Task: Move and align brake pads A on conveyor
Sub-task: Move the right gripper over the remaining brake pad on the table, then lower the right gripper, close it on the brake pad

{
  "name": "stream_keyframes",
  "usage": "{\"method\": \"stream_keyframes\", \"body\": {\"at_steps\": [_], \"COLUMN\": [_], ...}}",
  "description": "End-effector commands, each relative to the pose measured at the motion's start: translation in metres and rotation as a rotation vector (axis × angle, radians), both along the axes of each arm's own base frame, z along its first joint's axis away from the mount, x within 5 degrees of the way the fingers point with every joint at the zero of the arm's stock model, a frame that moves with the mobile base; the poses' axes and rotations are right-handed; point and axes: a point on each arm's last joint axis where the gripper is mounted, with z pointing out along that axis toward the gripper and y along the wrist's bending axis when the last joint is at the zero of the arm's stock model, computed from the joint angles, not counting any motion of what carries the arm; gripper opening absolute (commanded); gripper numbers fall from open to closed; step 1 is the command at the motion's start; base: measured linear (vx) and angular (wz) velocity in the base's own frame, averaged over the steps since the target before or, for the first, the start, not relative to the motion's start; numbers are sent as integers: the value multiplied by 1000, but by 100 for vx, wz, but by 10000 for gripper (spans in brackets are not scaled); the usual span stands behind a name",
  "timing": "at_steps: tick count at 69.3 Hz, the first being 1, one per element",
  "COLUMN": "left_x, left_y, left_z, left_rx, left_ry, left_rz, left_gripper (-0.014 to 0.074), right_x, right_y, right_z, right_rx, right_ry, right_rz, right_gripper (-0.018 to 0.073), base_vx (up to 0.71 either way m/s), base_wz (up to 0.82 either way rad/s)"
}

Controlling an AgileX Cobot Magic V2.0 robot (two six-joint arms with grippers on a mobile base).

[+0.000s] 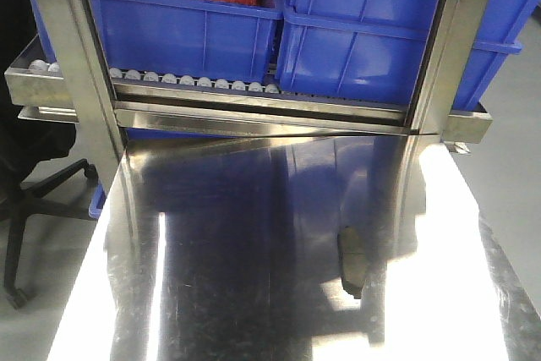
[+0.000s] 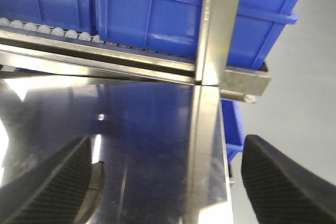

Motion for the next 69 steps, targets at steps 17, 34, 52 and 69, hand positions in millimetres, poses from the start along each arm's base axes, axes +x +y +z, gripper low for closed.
{"method": "stream_keyframes", "body": {"at_steps": [17, 34, 52, 69], "left_x": [4, 4, 4, 4], "left_y": [-1, -1, -1, -1], "left_z": [13, 13, 13, 13], "left_rx": [0, 0, 0, 0], "left_ry": [-100, -100, -99, -99], "left_rz": [-17, -17, -17, -17], "left_gripper": [-6, -6, -6, -6], "right_x": [100, 168, 204, 213], "right_y": [12, 69, 107, 134], "right_z": [1, -29, -99, -150], "right_rx": [41, 29, -41, -76], "right_ry": [303, 536, 815, 947], "right_rz": [54, 119, 47, 46], "right_gripper": [558, 558, 558, 558], "base_vx": [0, 0, 0, 0], "base_wz": [0, 0, 0, 0]}}
